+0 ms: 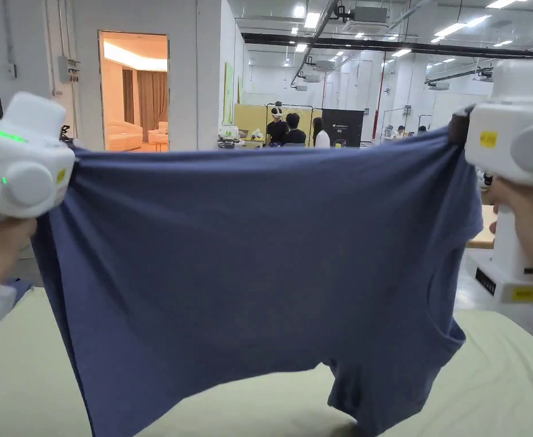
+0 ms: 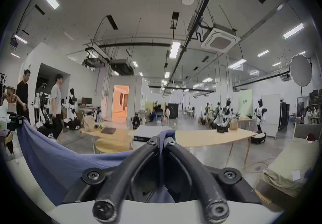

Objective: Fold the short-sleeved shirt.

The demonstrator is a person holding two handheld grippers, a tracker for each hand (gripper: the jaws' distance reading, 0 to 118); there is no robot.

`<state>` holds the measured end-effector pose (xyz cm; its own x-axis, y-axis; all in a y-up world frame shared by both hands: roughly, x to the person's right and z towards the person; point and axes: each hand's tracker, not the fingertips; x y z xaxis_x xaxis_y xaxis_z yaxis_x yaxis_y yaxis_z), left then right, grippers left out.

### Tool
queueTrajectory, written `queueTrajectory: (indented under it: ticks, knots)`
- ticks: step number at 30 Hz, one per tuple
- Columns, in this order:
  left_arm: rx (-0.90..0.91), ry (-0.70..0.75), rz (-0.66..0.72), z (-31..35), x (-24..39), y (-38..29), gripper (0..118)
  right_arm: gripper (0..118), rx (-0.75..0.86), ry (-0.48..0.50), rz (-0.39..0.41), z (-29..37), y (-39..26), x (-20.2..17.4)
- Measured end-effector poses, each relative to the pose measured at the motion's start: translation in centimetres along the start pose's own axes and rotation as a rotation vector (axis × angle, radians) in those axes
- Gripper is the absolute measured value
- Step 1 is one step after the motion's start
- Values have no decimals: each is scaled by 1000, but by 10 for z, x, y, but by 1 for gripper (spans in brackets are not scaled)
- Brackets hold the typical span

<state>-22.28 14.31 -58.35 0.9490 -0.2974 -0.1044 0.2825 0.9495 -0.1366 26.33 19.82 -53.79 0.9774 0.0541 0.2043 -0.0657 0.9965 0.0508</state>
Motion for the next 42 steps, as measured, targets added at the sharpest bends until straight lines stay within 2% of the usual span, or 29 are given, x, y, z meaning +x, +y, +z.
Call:
queueTrajectory:
  ticks: [3,5,10,14,17,19,20,23,26,29,32,33,34,35,36,37,40,42]
  knots:
    - [-57,-22,21,-16,24,-50,1,2,-79,-44,11,-13,-55,-4]
    - [-68,-19,24,-26,37,-78,1,2,-107,-100,56,-13,-89,-8]
    - [-87,-62,38,0,39,-99,1,2,-94,-44,61,24,-114,4]
    - [-78,-111,57,57,26,-112,1,2,-96,1,34,90,-128,21]
    - [-110,-188,89,113,15,-134,1,2,-132,26,53,152,-154,31]
    - [-125,-200,102,150,11,-160,1,2,-189,39,85,199,-179,31]
    - [-161,-230,98,171,9,-178,1,2,-226,52,70,221,-196,33]
    - [-253,-262,121,217,8,-243,1,2,-370,63,90,275,-262,35]
    - [-402,-243,153,244,11,-311,1,2,-560,89,105,313,-337,30]
    - [-540,-257,183,255,16,-371,1,2,-741,105,73,332,-399,24]
    - [-588,-245,197,258,17,-404,1,3,-754,82,68,342,-420,17]
    - [-586,-244,199,260,15,-406,8,5,-748,73,67,344,-419,17]
    - [-590,-238,203,262,13,-406,30,13,-737,71,59,347,-416,18]
    - [-581,-227,217,265,10,-401,78,58,-719,76,39,348,-409,19]
    - [-541,-224,237,269,9,-394,101,90,-711,80,30,349,-402,18]
    - [-482,-217,241,275,11,-382,109,106,-690,89,-3,350,-391,16]
    - [-346,-201,216,290,29,-344,109,109,-546,123,-108,360,-356,4]
    - [-285,-239,222,293,45,-325,109,109,-455,169,-123,367,-343,-9]
